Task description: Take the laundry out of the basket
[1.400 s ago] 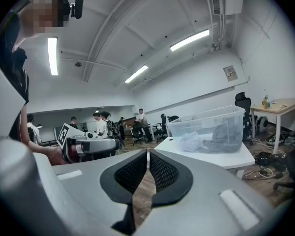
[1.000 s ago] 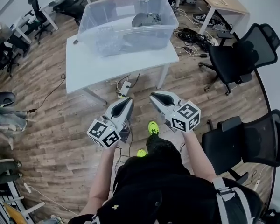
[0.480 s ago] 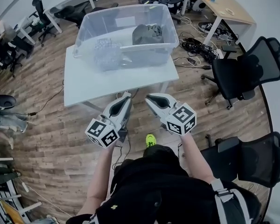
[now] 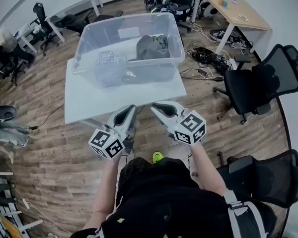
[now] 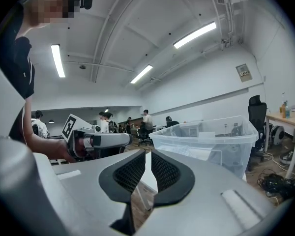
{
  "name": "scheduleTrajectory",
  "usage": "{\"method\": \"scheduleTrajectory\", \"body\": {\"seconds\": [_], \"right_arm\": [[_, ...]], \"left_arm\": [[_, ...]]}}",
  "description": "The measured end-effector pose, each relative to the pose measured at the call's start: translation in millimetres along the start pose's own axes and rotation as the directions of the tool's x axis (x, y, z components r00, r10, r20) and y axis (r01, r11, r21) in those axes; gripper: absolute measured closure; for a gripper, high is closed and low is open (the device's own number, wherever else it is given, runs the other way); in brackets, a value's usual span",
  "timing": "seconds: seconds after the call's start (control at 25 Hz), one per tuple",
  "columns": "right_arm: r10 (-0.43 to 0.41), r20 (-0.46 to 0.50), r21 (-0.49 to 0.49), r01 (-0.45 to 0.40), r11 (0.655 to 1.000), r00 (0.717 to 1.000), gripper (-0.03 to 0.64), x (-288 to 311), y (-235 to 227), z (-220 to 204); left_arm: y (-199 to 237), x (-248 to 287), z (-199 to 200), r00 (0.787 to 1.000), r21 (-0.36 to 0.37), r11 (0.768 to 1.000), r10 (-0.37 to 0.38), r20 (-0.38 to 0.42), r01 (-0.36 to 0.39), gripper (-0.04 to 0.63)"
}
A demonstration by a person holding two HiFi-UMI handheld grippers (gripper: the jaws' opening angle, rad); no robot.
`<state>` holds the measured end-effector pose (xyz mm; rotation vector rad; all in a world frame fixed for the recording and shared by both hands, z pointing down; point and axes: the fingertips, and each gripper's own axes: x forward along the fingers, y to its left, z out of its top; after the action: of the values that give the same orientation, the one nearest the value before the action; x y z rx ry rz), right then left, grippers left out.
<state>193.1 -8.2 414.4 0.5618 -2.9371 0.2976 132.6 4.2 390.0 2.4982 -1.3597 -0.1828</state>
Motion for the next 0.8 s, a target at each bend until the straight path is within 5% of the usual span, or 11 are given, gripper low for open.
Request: {"method": "scheduleTrajectory", "body": {"seconds": [0.8], "right_arm": [[-0.043,0.033,-0.058,0.045,0.997,0.998,0.547,76,-86,60]], "left_arm": [[95,86,65,0.999,0.076,0.996,-0.049,0.021,0.047,0.588]]}}
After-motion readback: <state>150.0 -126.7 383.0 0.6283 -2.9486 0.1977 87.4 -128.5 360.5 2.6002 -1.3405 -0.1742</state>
